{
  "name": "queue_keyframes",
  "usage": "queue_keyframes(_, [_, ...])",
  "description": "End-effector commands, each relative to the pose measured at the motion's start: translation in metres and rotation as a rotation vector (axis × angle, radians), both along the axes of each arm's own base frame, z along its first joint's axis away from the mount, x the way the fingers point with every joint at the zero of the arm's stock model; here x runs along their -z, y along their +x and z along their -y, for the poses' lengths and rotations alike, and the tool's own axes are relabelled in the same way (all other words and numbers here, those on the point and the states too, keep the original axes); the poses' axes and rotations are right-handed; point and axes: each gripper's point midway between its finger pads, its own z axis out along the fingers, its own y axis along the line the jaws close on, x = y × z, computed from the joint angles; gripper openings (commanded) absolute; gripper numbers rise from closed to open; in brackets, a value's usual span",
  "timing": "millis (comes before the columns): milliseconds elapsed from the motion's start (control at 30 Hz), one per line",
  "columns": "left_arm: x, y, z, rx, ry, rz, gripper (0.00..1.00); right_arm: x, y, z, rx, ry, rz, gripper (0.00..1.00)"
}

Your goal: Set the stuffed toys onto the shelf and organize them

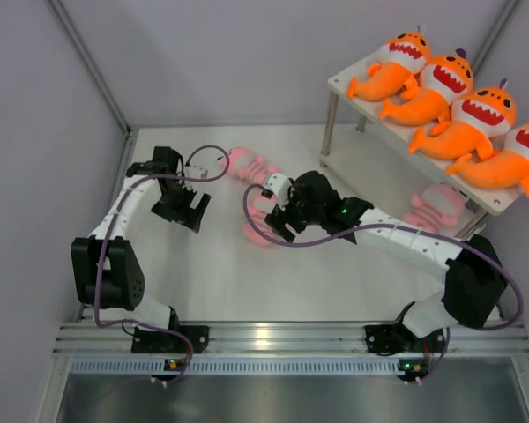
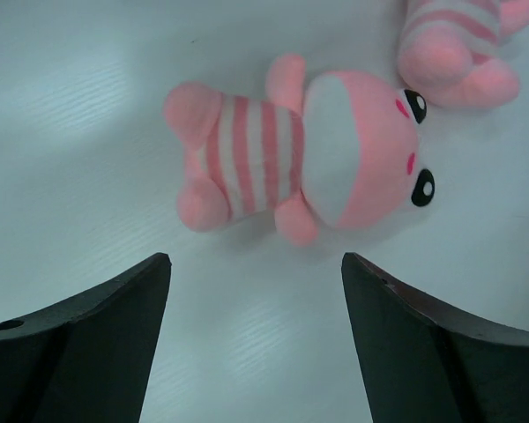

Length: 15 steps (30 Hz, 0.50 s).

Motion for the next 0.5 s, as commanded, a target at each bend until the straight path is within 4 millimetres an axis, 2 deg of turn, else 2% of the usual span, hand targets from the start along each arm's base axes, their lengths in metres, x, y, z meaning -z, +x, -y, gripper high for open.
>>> queue_keyframes(0, [-0.016,0.013,-0.019,-0.051,0.083,0.152,0.98,-0.033,0.018,-0.047,-0.009,0.164,0.130,0.78])
queue_keyframes(33, [-0.015,0.012,-0.022,-0.059,0.098,0.158,0.98,-0.011,0.017,-0.055,-0.023,0.126,0.110,0.79])
queue_keyframes(100, [-0.014,0.010,-0.025,-0.060,0.106,0.165,0.99,0.013,0.017,-0.067,-0.047,0.089,0.084,0.78])
queue_keyframes(200, [-0.015,0.010,-0.026,-0.062,0.103,0.168,0.99,0.030,0.017,-0.080,-0.066,0.057,0.063,0.77])
queue_keyframes(233, [-0.015,0.009,-0.026,-0.060,0.102,0.166,0.99,0.047,0.016,-0.083,-0.076,0.022,0.046,0.77])
queue_keyframes(300, [-0.015,0.009,-0.025,-0.054,0.095,0.166,0.99,0.053,0.023,-0.085,-0.050,-0.004,0.056,0.75])
queue_keyframes(333, [-0.015,0.008,-0.025,-0.054,0.092,0.163,0.99,0.068,0.028,-0.082,-0.025,-0.049,0.049,0.75])
queue_keyframes(367, [-0.015,0.008,-0.024,-0.051,0.086,0.163,0.99,0.074,0.029,-0.082,-0.019,-0.064,0.044,0.74])
queue_keyframes(467, [-0.016,0.009,-0.021,-0.042,0.071,0.168,0.98,0.092,0.041,-0.071,0.059,-0.159,0.067,0.63])
